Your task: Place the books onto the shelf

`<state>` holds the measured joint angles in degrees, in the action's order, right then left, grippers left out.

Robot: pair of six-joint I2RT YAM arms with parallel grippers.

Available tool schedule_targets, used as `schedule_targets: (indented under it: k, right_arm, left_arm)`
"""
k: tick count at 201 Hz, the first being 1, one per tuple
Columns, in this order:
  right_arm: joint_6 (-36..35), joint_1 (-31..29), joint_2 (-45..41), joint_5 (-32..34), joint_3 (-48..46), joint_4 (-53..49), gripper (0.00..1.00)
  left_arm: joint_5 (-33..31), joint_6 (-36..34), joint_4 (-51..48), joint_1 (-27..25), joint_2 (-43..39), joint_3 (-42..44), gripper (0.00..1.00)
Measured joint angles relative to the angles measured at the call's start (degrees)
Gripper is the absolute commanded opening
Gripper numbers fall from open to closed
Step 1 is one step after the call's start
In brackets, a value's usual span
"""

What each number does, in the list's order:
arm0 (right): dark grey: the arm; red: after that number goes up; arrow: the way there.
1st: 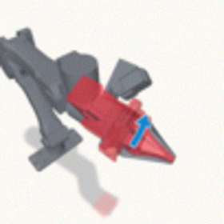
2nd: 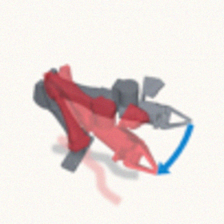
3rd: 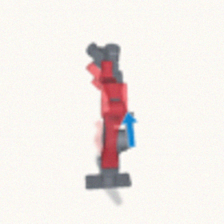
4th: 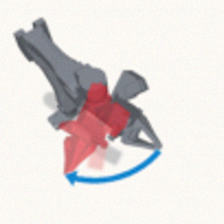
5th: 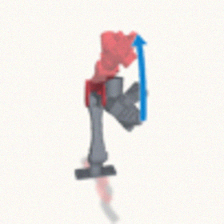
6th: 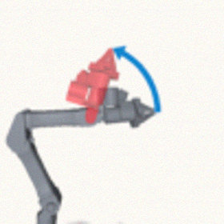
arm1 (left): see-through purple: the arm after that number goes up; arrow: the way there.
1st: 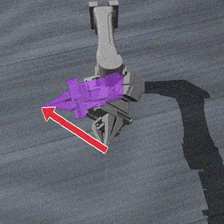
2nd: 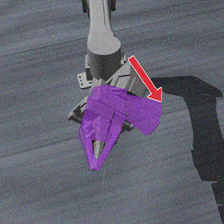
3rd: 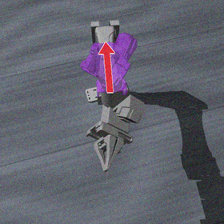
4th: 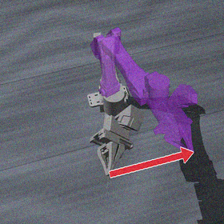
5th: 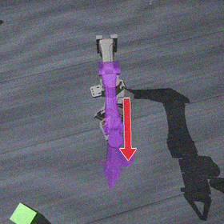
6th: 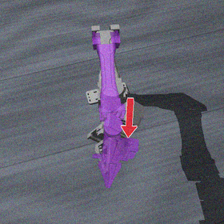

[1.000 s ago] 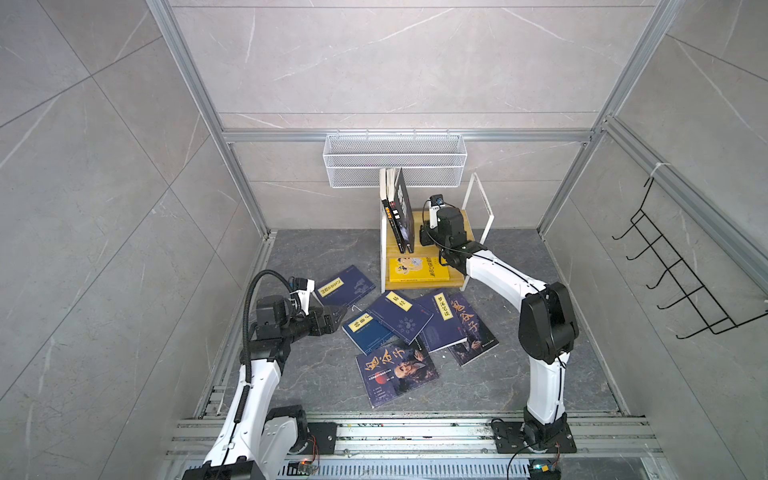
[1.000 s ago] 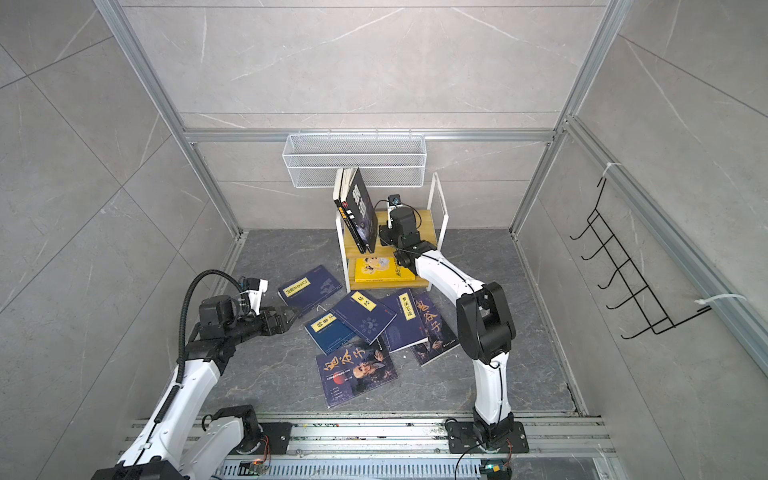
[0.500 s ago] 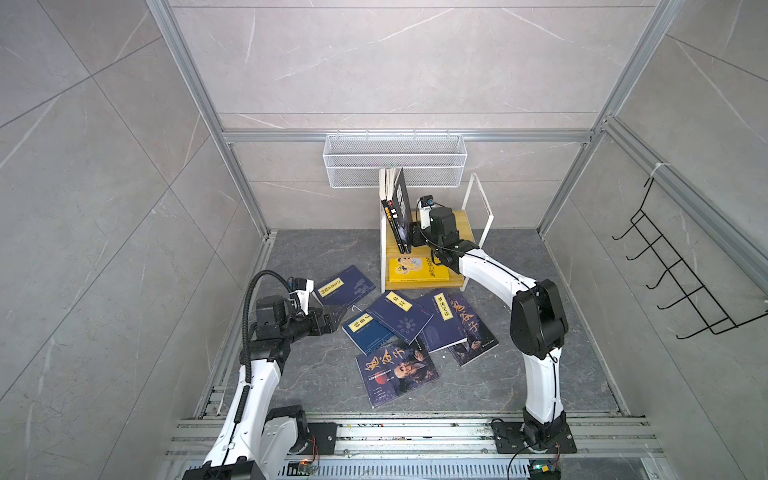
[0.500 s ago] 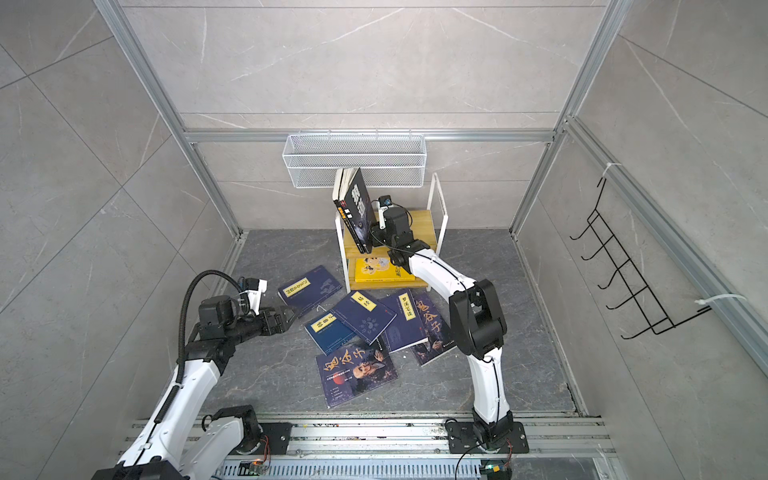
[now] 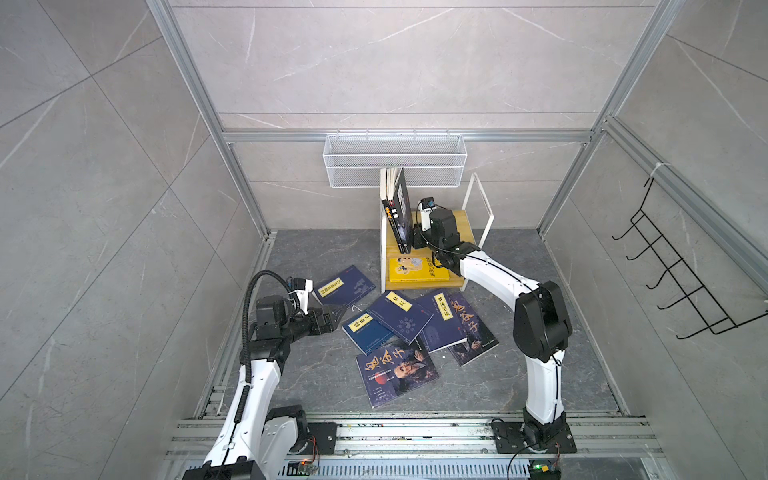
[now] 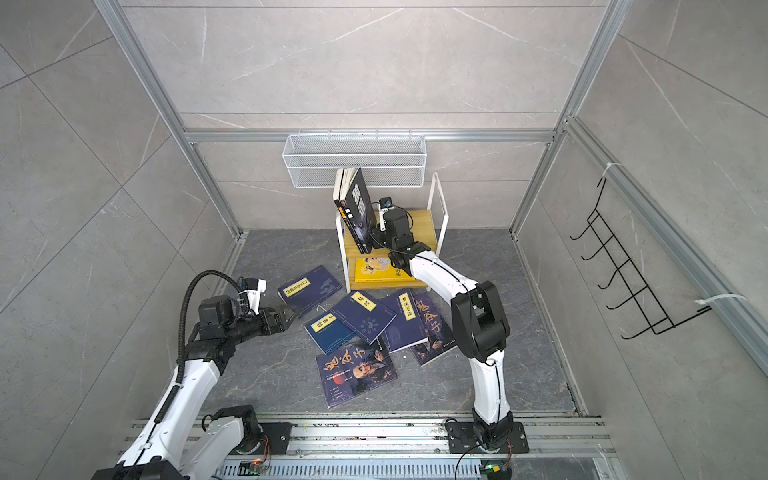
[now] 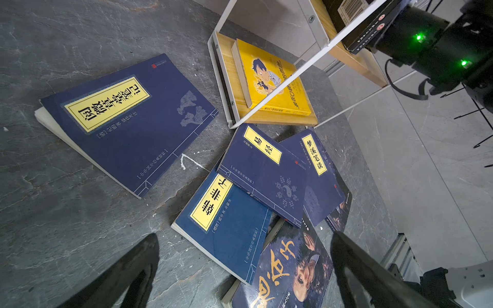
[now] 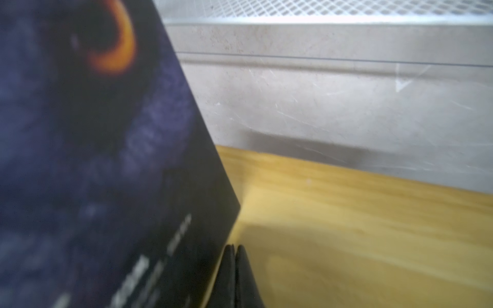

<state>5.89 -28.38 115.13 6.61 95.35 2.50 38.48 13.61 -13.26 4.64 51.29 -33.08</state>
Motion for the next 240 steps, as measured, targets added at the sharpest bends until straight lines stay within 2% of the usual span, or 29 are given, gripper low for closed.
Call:
schedule_targets:
  k: [9, 47, 89, 112, 144, 169, 190, 240]
  right_arm:
    - [-0.2, -0.1, -2.4, 0.6, -2.4, -0.2, 0.01]
    - [0.0, -0.1, -16.2, 3.0, -15.0, 0.0, 0.17]
    - [3.8, -2.0, -31.2, 4.9, -29.2, 0.2, 0.29]
    - [7.0, -5.2, -36.3, 5.8, -36.0, -0.3, 0.36]
    - [13.4, -10.3, -39.1, 7.9, -43.1, -1.6, 0.48]
    - [18.5, -13.5, -39.4, 8.5, -47.2, -1.5, 0.48]
    - [22.5, -14.7, -38.2, 8.7, -48.8, -1.4, 0.44]
    - [29.1, -14.3, -28.2, 8.6, -47.0, -1.4, 0.34]
  left_arm:
    - [-0.5, 0.6, 0.0, 0.0, 0.1, 0.0, 1.0]
    - [-1.2, 3.0, 0.1, 0.3, 1.4, 0.0, 1.0]
    - [-1.9, 4.3, 1.3, 0.5, 4.1, 0.0, 0.99]
    - [-1.8, 4.9, 1.6, 0.4, 6.7, -0.5, 0.98]
    - [0.1, 7.8, 2.2, -0.1, 11.2, -2.5, 0.95]
    - [3.0, 13.3, 5.3, -1.2, 15.7, -3.7, 0.92]
    - [4.8, 18.1, 8.0, -3.9, 20.1, -3.7, 0.87]
    - [5.7, 26.5, 11.1, -10.9, 28.7, -3.9, 0.83]
